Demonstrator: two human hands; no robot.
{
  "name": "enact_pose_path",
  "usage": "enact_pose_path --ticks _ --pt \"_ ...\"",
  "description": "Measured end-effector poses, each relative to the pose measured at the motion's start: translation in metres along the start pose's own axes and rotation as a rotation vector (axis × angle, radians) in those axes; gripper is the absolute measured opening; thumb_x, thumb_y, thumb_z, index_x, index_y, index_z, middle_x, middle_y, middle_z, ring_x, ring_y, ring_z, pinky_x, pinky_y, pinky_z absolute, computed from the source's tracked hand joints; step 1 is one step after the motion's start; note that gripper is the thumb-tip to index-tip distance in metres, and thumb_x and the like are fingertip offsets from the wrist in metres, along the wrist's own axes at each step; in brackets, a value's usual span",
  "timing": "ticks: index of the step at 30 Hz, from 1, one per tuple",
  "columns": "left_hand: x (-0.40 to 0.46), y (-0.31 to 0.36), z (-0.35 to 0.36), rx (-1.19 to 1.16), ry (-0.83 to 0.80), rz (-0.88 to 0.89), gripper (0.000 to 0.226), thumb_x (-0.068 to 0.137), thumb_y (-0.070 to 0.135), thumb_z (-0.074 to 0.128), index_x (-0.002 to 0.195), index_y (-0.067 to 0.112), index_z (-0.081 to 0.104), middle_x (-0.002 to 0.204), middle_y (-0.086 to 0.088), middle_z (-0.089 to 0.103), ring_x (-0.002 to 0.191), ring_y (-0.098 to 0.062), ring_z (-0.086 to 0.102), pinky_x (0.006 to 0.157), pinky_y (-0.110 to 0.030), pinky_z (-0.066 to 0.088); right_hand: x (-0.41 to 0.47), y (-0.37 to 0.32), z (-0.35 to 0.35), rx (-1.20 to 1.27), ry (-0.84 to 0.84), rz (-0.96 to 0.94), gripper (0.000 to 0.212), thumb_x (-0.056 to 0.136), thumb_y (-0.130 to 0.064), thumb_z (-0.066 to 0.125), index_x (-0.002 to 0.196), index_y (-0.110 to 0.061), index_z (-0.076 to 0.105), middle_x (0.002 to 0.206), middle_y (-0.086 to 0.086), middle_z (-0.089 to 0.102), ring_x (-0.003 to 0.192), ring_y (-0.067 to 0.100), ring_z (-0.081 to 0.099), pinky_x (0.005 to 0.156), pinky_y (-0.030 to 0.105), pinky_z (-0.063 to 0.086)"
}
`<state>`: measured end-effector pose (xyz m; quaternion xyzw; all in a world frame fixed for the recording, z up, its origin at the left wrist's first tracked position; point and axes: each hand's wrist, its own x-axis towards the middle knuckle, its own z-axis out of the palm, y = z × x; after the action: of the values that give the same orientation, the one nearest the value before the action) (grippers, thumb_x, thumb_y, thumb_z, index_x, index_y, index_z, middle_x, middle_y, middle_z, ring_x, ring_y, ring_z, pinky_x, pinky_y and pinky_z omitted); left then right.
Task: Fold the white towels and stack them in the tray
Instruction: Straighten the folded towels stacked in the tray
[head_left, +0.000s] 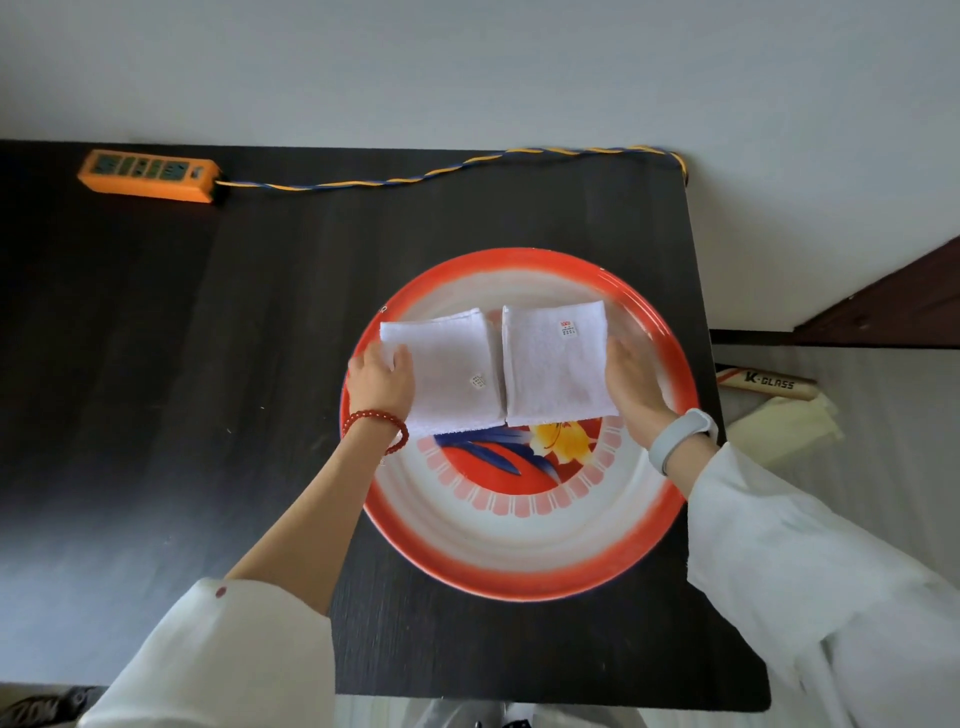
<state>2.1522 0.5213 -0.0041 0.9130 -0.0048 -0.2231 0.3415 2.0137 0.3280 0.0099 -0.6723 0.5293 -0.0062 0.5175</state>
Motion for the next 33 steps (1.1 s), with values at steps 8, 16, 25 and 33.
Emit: enact_pose_path --ticks 8,16,25,33 --pt "-0.004 0.087 0.028 0.467 -0.067 0.661 0.042 0.098 0.027 0.035 0.137 0.014 0.04 0.144 -0.006 0.037 0.133 -0.025 0.03 0.107 -0.037 0.023 -0.04 0.021 -0.001 0.627 0.085 0.449 0.026 0.094 -0.021 0.026 0.09 -0.013 0.05 0.09 0.005 0.046 0.078 0.021 0.047 0.072 0.031 0.043" --pt "0.026 0.137 0.079 0.724 -0.497 0.574 0.051 0.1 0.038 0.017 0.132 0.011 0.045 0.133 -0.012 0.051 0.119 -0.029 0.048 0.101 -0.039 0.035 -0.048 -0.009 0.005 1.055 -0.175 0.689 0.049 0.096 -0.024 0.028 0.141 -0.004 0.025 0.148 0.017 0.028 0.134 0.034 0.029 0.108 0.041 0.028" --pt "0.031 0.132 0.088 0.702 -0.588 0.486 0.064 0.098 0.048 0.014 0.124 0.003 0.053 0.123 -0.018 0.057 0.111 -0.032 0.053 0.099 -0.041 0.038 -0.04 -0.022 0.002 1.305 -0.13 0.767 0.047 0.093 -0.027 0.027 0.134 -0.007 0.04 0.136 0.011 0.046 0.12 0.03 0.045 0.096 0.042 0.04" --pt "0.026 0.133 0.073 0.594 -0.558 0.551 0.056 0.1 0.042 0.015 0.131 0.007 0.048 0.132 -0.017 0.051 0.118 -0.03 0.047 0.099 -0.037 0.034 -0.044 -0.018 0.007 1.106 -0.102 0.753 0.057 0.093 -0.036 0.025 0.141 -0.004 0.027 0.148 0.016 0.028 0.137 0.032 0.027 0.111 0.043 0.022"
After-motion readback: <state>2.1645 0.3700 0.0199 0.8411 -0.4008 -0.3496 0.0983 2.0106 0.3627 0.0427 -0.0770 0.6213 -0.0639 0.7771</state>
